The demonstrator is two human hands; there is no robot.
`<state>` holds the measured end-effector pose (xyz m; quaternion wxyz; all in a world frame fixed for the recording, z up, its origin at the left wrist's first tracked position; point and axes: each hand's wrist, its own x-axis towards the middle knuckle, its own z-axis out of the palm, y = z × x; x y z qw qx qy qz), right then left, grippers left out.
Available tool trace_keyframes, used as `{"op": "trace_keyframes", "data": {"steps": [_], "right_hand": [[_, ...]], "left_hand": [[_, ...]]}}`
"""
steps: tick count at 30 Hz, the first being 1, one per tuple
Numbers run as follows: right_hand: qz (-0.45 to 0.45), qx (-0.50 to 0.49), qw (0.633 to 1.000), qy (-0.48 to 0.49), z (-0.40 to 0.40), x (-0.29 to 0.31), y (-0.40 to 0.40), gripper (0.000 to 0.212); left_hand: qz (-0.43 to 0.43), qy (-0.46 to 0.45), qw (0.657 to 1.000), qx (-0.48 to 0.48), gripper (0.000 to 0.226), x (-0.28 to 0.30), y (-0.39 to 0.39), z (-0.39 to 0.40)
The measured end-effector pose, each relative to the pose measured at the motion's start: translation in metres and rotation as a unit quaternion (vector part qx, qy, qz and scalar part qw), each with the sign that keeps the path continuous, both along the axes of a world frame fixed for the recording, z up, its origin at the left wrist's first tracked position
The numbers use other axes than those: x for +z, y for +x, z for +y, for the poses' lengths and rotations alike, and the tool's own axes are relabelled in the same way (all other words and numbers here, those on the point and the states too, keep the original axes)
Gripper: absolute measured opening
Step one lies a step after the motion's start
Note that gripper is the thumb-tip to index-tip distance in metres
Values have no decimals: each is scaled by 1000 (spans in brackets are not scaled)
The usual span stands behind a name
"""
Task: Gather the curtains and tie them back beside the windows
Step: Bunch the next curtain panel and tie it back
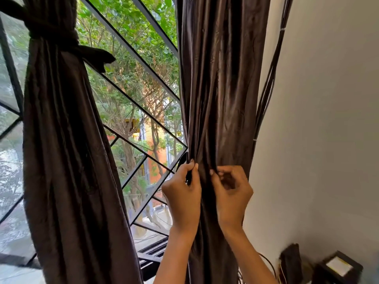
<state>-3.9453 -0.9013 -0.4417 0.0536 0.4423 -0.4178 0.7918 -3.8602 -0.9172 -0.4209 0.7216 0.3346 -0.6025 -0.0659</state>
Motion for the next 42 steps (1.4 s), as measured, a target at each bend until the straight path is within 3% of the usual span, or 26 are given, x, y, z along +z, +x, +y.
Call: {"op": "trace_keyframes", "data": {"steps": [3, 8, 11, 13, 15, 17, 19, 20, 22, 24, 27, 29, 33, 39, 42], "right_hand": [[81, 52, 995, 4, 6, -9, 15, 27], [81, 166, 981, 60, -2, -19, 16, 44], [91, 184, 974, 91, -2, -16, 12, 40], [102, 145, 980, 94, -1, -13, 8, 33], [76, 61, 991, 93, -10, -11, -2, 29], [25, 28, 992, 122, -18, -6, -9, 52], [-44, 100, 981, 160, -22, 1, -14, 78], [-79, 150, 971, 166, -24, 4, -15, 80], [-113, 223, 957, 148, -24, 9, -17, 69], [-101, 217, 964, 118, -22, 10, -18, 51], [-78, 71, 992, 72, -15, 5, -15, 29], [-13, 12, 999, 28, -9, 0, -5, 21], [81, 76, 993, 32, -6, -11, 15, 32], [110, 144, 981, 65, -2, -6, 11, 26], [74, 126, 986, 79, -3, -2, 0, 24]], "left_hand": [[8, -10, 1000, -9, 6, -1, -1, -1], [28, -7, 998, -54, 6, 1, 1, 1], [25, 8, 999, -33, 9, 2, 1, -5], [21, 18, 1000, -8, 6, 0, 1, -12], [14, 20, 1000, -3, 4, 0, 0, -14], [6, 15, 1000, -8, 4, 1, -1, -12], [5, 12, 1000, -11, 5, 1, -2, -10], [7, 13, 1000, -11, 5, 1, -2, -9], [12, 17, 1000, -12, 5, 0, -1, -10], [10, 16, 1000, -10, 5, -1, 1, -11], [9, 13, 1000, -12, 5, -1, 4, -11], [10, 9, 1000, -12, 5, -1, 3, -10], [17, -1, 999, -33, 5, -2, 0, -2], [30, 3, 999, -44, 12, 3, 3, -1], [32, 13, 999, -21, 11, 3, 4, -8]]}}
